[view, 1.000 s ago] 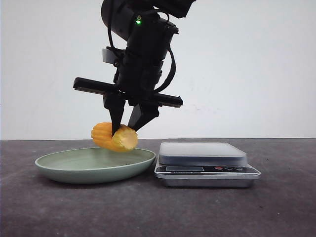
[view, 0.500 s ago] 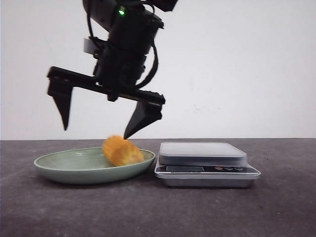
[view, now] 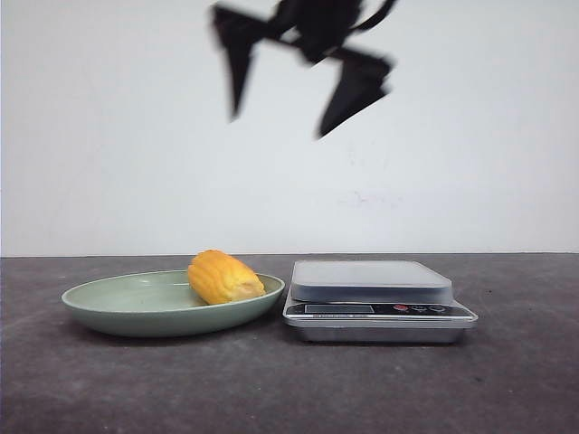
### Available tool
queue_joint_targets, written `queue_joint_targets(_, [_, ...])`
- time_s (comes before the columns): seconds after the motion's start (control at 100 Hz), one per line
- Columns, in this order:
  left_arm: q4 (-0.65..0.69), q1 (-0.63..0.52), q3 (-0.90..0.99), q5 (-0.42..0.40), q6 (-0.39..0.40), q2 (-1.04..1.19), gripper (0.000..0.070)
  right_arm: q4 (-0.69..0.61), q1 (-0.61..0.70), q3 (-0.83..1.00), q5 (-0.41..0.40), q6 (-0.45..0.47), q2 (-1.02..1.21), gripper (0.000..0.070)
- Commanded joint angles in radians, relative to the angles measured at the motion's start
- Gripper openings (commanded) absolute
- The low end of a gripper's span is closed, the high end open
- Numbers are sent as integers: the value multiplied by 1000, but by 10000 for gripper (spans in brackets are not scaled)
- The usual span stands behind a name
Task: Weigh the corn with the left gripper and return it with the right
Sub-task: 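Open the right gripper and lift it away from the plate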
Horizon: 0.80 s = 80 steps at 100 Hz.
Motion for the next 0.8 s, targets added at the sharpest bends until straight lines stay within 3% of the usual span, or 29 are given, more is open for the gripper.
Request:
queue_joint_targets(0.0, [-15,-3,13,-6,3,-3,474,-38,-29,24,-2,-84,-53,641])
queue_joint_targets(0.33, [-15,-3,13,-6,3,-3,474,-245,-208,24,-29,-158,-453,641])
queue_joint_targets(0.79, [-16,-3,12,-6,23,-3,474,-605,-224,20,31,-121,-860,641])
